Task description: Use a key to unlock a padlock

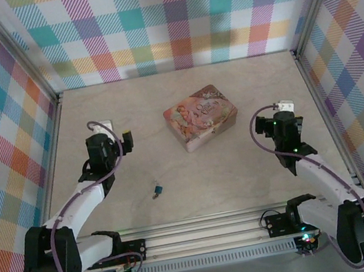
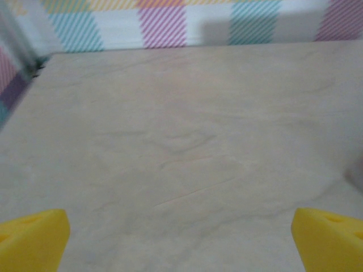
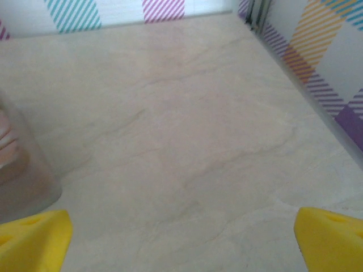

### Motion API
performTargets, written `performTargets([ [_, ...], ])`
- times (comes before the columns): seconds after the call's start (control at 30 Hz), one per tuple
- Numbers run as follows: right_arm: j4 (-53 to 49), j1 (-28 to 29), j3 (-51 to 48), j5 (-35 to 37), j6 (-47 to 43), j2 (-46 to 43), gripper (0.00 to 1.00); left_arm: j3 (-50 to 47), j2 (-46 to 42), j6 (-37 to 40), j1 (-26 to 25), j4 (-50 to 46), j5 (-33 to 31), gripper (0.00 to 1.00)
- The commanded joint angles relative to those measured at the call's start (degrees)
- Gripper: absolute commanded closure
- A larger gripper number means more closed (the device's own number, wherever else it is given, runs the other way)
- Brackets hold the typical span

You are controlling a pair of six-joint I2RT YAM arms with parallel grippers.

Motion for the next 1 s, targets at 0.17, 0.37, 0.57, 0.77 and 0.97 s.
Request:
performTargets([
  [0.17,26.8,-4.6,-6.7,-7.4,-5.3,8.8,0.0,-10.3,-0.7,5.2,1.2,17.8,-5.0,0.0],
  [0.37,41.2,-5.0,-9.9,-10.5,-4.8,18.4,0.0,-12.5,0.3,-2.3,2.6,20.9,-2.6,0.0],
  [0.57,53.1,-5.3,-12.1,-12.9,-5.2,25.9,0.0,-16.8,8.5,-2.9,3.1,34.4,-0.4,0.0],
  [0.77,55.7,-5.4,-10.8,-14.6,-6.1,31.2,0.0,-17.0,16.6,-1.1,3.5,42.9,3.4,0.0],
  [0.97,44.8,-7.0,-5.8,-13.7,-3.1,30.5,0.0,-11.1,22.2,0.2,3.8,36.7,6.8,0.0],
])
